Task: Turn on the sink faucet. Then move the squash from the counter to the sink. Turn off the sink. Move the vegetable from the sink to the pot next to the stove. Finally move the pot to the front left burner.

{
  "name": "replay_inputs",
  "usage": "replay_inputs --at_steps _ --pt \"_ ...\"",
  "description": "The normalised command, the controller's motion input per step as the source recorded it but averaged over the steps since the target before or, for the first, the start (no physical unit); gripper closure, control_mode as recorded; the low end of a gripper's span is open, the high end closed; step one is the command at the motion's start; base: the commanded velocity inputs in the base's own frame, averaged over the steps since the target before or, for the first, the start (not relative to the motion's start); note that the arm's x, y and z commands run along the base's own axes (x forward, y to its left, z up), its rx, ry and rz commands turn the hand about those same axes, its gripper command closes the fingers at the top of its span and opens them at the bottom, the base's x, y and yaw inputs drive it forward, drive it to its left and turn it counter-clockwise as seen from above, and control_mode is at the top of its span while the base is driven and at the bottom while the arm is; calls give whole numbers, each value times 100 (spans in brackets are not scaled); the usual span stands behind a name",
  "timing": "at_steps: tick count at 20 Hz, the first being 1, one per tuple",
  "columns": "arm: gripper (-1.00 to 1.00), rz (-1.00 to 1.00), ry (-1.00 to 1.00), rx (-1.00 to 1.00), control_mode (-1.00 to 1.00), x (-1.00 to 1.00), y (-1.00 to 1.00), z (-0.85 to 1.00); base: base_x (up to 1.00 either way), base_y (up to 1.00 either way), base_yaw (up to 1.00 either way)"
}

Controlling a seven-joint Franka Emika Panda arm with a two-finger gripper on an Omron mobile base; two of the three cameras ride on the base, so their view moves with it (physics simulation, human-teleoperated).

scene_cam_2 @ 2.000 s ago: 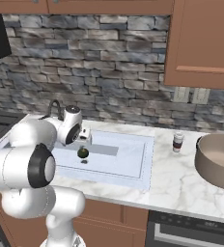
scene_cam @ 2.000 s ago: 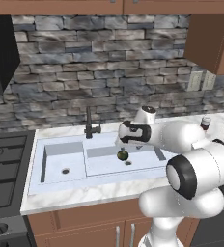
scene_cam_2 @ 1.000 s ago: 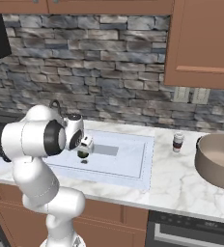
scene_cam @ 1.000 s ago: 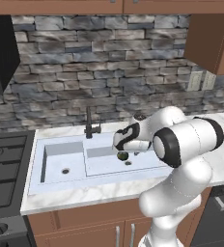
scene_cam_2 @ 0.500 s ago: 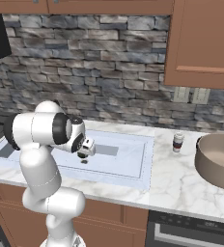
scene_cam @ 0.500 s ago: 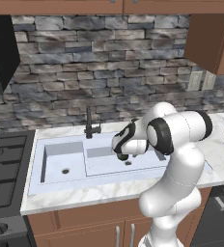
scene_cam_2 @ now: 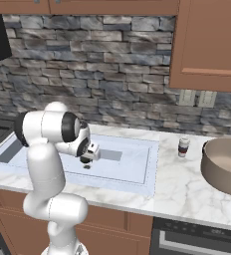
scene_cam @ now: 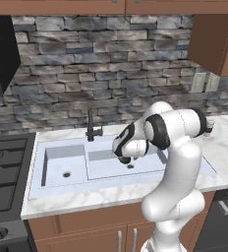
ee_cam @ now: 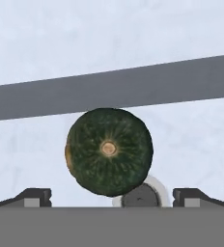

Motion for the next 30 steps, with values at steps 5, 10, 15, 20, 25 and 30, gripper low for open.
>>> replay_inputs --at_steps 5,10,15,20,25,30 --pt "-100 -1 1 -1 -100 23 0 -21 0 0 0" --pt "-100 0 1 -1 -100 14 1 -21 0 0 0" --pt "-100 0 0 0 -100 3 6 -16 0 0 0" --pt "-100 0 0 0 -100 0 3 -16 0 0 0" --pt "-100 0 0 0 -100 0 0 -18 0 0 0" --pt "-100 0 0 0 -100 -7 0 -16 0 0 0"
